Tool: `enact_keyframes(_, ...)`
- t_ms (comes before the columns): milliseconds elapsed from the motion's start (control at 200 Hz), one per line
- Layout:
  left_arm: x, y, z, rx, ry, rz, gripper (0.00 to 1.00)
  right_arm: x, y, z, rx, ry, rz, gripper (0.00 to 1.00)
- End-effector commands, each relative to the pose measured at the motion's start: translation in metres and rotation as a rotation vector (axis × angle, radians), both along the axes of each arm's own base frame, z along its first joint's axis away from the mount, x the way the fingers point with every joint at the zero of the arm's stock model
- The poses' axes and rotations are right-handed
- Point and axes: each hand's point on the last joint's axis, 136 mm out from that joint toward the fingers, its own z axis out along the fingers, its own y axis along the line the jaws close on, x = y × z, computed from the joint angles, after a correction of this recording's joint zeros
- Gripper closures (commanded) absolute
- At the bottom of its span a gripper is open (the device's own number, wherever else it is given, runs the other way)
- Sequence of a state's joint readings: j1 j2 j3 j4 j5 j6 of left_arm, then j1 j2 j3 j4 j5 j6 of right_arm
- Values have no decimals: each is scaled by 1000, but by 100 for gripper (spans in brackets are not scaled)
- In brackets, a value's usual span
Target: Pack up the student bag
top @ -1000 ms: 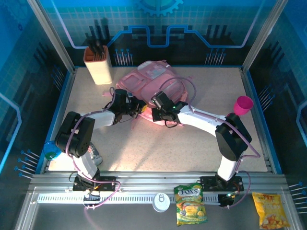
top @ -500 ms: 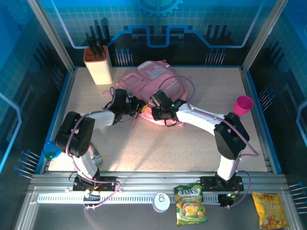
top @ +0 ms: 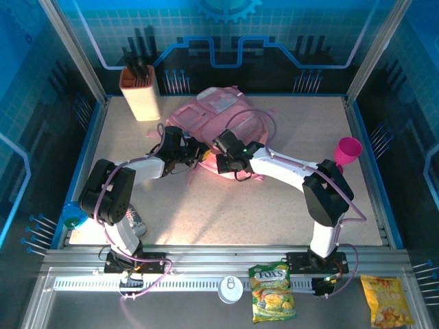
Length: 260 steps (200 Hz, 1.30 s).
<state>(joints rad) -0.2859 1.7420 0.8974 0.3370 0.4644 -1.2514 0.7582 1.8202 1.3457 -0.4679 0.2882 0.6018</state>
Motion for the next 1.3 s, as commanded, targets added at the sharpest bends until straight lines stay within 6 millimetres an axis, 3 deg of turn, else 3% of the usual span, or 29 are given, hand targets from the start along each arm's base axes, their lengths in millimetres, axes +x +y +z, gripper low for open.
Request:
enact_keyframes(0, 7, -3, 14, 8, -48, -23, 100, 9, -52, 16, -98, -88, -135, 97)
enact_keyframes(150, 6, -5, 16, 25, -67, -45, 100, 19, -106, 20, -109, -108, -253, 96)
enact_keyframes(230, 5, -8, 17, 39, -74, -72, 100, 27, -123, 26, -116, -117, -283, 97)
enact_keyframes(380, 7, -11, 15, 70, -78, -110, 100, 30, -132, 39, -133, -151, -288, 100)
enact_keyframes(500, 14, -16, 15, 88, -83, -145, 100, 17, -128, 39, -107, -165, -267, 100)
enact_keyframes(685, 35, -11, 14, 145, -90, -147, 98, -4, -94, 43, -25, -237, -146, 100)
enact_keyframes(845, 56, 16, 17, 179, -101, -81, 92, -13, -48, 39, 82, -224, -27, 100)
enact_keyframes(925, 59, 33, 22, 194, -109, -51, 83, -13, -19, 38, 136, -208, 40, 100)
enact_keyframes(1171, 36, 92, 28, 180, -76, 33, 64, -5, 62, 46, 294, -172, 161, 100)
enact_keyframes(1296, 14, 105, 32, 160, -48, 68, 58, -1, 90, 49, 364, -145, 211, 100)
